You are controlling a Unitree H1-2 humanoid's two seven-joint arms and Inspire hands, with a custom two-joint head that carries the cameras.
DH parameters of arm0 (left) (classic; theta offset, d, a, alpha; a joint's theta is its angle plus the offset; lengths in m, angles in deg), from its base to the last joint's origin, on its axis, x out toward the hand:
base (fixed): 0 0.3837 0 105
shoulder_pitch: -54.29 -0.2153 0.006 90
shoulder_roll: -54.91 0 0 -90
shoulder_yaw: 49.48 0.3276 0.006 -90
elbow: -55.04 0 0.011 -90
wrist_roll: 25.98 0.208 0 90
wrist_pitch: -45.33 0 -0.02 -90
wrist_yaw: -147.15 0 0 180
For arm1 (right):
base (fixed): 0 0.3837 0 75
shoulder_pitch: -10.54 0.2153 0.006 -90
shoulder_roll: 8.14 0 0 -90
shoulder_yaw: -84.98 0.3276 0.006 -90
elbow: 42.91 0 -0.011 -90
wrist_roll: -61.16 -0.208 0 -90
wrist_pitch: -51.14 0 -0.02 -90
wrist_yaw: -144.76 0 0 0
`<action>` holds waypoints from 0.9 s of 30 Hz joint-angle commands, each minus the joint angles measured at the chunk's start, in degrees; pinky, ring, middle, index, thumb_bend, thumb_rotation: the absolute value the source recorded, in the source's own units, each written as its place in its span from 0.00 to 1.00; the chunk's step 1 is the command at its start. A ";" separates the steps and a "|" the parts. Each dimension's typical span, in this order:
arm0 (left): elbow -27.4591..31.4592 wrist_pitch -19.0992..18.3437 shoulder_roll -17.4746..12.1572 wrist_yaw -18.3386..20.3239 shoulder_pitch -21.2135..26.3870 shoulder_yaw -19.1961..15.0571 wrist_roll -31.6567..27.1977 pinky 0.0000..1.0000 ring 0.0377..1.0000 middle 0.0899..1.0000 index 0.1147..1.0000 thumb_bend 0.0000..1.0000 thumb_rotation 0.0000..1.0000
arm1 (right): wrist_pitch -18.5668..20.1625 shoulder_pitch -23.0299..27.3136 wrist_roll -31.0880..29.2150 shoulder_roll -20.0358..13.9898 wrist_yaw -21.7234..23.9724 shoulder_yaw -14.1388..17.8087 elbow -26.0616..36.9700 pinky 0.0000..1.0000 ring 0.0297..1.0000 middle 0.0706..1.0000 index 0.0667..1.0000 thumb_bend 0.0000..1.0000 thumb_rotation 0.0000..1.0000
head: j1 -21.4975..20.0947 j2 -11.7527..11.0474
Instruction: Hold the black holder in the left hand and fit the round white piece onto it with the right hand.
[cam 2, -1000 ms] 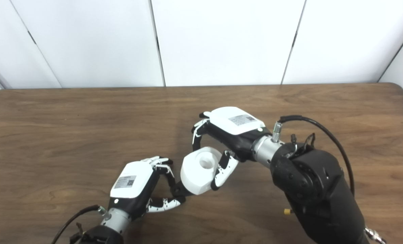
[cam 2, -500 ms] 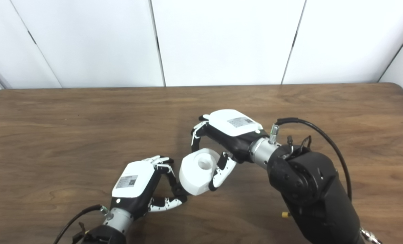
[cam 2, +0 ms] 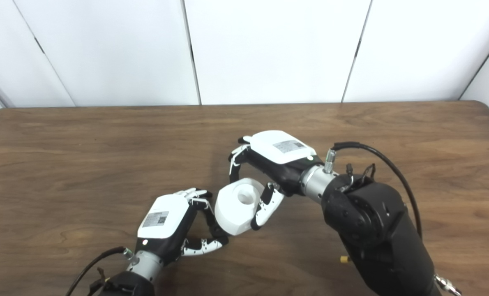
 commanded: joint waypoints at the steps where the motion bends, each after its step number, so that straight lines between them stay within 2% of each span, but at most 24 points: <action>1: -4.47 -0.15 -0.37 3.17 -1.74 1.81 0.05 0.86 0.87 0.81 0.43 0.51 0.06 | -1.33 2.71 0.14 0.36 -1.13 0.29 0.72 0.85 0.96 0.82 0.45 0.51 0.14 | 0.06 0.03; 12: -3.74 -0.88 -0.60 4.67 -1.71 1.93 0.51 0.87 0.88 0.82 0.43 0.51 0.06 | -1.58 2.44 0.29 1.01 -2.25 -0.64 -0.89 0.84 0.94 0.81 0.45 0.52 0.14 | 0.12 0.20; 27: -4.42 -0.05 -0.71 3.10 -1.66 1.88 0.03 0.86 0.87 0.81 0.43 0.51 0.05 | -1.71 1.85 0.66 1.70 -3.13 -1.48 -2.95 0.84 0.96 0.81 0.45 0.52 0.14 | -0.06 -0.04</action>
